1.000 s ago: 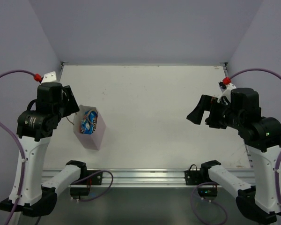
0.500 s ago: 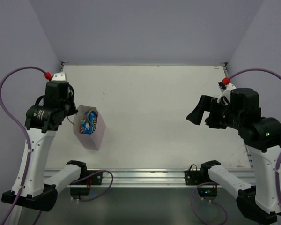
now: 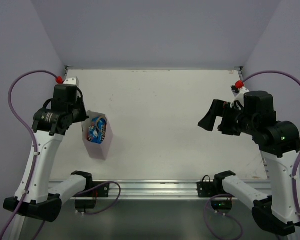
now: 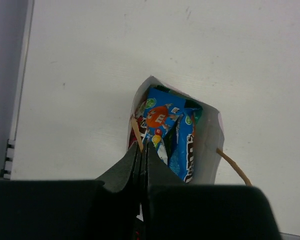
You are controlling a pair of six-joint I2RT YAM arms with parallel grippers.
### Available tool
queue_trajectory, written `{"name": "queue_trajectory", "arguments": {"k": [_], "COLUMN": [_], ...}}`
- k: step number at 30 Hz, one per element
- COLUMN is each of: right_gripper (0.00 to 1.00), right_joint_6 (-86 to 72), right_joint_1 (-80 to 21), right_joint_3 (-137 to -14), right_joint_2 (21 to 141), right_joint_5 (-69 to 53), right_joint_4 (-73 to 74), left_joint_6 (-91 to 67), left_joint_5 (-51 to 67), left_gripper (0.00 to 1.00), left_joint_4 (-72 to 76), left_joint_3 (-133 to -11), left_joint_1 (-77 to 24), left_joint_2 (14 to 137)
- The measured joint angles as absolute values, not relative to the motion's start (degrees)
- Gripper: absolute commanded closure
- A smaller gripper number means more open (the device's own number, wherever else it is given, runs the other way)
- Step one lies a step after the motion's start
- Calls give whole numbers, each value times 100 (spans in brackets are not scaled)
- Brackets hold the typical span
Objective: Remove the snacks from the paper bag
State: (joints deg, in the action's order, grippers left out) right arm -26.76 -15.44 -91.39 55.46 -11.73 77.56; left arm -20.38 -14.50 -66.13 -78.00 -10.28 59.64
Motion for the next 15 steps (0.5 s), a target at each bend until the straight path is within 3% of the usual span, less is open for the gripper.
{"name": "queue_trajectory", "arguments": {"k": [6, 15], "right_gripper": [2, 15], "right_joint_6": [-2676, -2786], "right_joint_1": [-1544, -1544], "right_joint_3": [-9139, -9321], "right_joint_2": [5555, 5774], "right_joint_5": [-1223, -1409], "right_joint_4": [7743, 7605], "left_joint_6": [-2683, -3653], "left_joint_5": [-99, 945], "left_gripper": [100, 100], "left_joint_4": [-5902, -4794], "left_joint_3": [-7972, -7977], "left_joint_1": [-1028, -1817], "left_joint_2": [6023, 6652]}}
